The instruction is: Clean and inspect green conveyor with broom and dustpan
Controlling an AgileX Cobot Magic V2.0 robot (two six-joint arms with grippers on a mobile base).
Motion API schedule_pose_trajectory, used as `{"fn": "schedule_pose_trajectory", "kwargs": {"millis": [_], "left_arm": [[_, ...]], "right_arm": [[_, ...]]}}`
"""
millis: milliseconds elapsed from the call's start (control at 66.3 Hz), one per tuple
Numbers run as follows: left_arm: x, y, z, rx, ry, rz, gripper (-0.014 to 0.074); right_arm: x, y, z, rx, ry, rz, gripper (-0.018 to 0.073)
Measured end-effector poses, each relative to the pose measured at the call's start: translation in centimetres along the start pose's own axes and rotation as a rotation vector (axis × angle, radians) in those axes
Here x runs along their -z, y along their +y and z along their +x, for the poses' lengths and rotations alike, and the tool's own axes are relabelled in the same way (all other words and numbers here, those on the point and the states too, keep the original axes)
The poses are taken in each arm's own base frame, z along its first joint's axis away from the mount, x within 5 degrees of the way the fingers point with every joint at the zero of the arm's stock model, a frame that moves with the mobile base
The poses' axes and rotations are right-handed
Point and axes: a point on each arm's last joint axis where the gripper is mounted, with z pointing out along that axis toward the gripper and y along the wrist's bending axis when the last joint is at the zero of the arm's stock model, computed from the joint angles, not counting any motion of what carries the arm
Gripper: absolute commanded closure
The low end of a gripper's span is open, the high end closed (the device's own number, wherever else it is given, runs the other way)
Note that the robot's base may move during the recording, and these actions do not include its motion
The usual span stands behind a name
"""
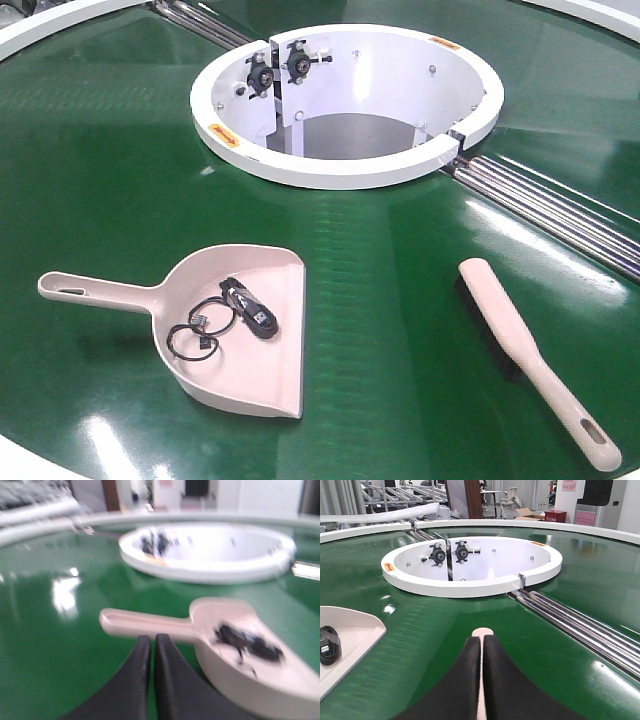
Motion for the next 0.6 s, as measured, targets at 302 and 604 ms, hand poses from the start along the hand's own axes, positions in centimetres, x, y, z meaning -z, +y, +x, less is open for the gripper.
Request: {"fn": "schedule_pose_trajectory", "kwargs": {"millis": [302,604], "left_arm": [[0.41,0.59,0.22,0.010,0.003,-0.105,0.0604],[0.41,0.24,0.49,-0.024,0.032,-0.042,0.0604]], "right_arm": [[0.00,0.00,0.00,0.000,0.000,0.000,0.0569],[0.00,0.00,0.00,0.000,0.000,0.000,0.0569]]}}
